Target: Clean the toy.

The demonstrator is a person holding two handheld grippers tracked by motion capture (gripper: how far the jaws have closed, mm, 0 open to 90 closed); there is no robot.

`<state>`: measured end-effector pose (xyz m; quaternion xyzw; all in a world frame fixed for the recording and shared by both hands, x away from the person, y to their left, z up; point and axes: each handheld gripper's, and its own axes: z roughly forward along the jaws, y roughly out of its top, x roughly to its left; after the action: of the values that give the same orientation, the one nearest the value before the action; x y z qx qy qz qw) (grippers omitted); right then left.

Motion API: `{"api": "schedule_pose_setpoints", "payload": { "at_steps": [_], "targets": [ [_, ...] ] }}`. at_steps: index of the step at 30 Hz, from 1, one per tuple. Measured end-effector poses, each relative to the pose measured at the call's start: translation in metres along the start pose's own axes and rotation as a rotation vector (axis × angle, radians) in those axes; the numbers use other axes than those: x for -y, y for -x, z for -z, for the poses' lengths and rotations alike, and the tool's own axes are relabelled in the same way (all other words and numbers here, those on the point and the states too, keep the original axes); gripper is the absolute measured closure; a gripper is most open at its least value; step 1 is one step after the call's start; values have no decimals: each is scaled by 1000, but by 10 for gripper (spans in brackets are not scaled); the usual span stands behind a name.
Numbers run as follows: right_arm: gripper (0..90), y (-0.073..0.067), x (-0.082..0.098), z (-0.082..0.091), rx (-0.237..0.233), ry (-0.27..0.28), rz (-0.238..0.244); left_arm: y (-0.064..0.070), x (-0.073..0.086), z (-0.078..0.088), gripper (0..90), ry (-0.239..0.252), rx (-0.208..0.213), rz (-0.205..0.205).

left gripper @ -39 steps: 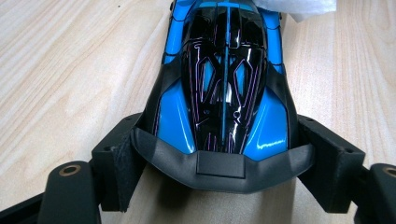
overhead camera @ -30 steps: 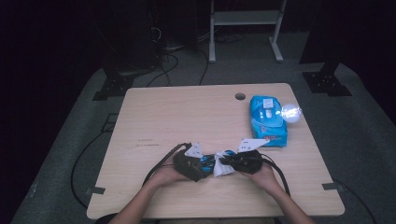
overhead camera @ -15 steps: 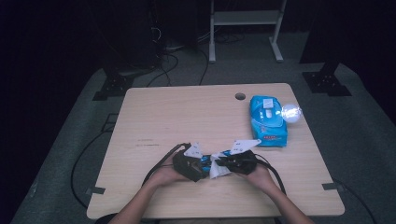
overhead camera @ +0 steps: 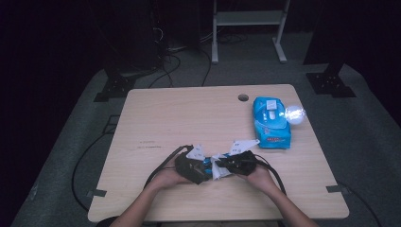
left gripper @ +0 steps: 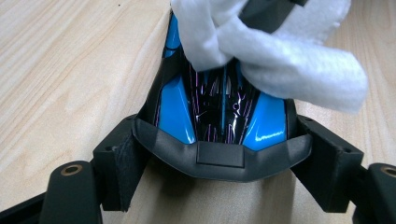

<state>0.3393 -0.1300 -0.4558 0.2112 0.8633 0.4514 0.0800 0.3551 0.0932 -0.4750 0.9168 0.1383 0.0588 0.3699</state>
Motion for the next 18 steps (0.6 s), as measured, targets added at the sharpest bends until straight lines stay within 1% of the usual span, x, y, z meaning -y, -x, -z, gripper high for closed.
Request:
{"api": "schedule_pose_setpoints", "payload": {
  "at_steps": [1, 5, 7, 8, 10, 13, 14, 16, 18],
  "targets": [
    [849, -2, -1, -2, -8, -1, 2, 0, 0, 0, 240, 0, 0, 2],
    [848, -14, -7, -23, -67, 0, 10, 0, -1, -1, 239, -1, 0, 0],
    [849, -16, -10, -28, -69, -3, 20, -1, 0, 0, 240, -1, 0, 1],
    [849, -15, -11, -28, -71, 0, 20, 0, 1, 0, 240, 4, 0, 4],
    [849, -10, -10, -23, -59, 14, 3, 0, 0, 0, 240, 3, 0, -1],
    [850, -1, -11, -13, -7, 31, -32, 0, 0, 0, 240, 4, 1, 0],
    [850, 2, -11, -10, 1, 31, -43, 0, 0, 0, 240, 4, 0, 1],
    [850, 5, -14, -12, 4, 19, -53, 1, 0, -1, 240, 3, -3, 1],
    [850, 4, -20, -21, -4, 5, -53, 1, -1, -1, 240, 0, -5, -1]
  ]
}}
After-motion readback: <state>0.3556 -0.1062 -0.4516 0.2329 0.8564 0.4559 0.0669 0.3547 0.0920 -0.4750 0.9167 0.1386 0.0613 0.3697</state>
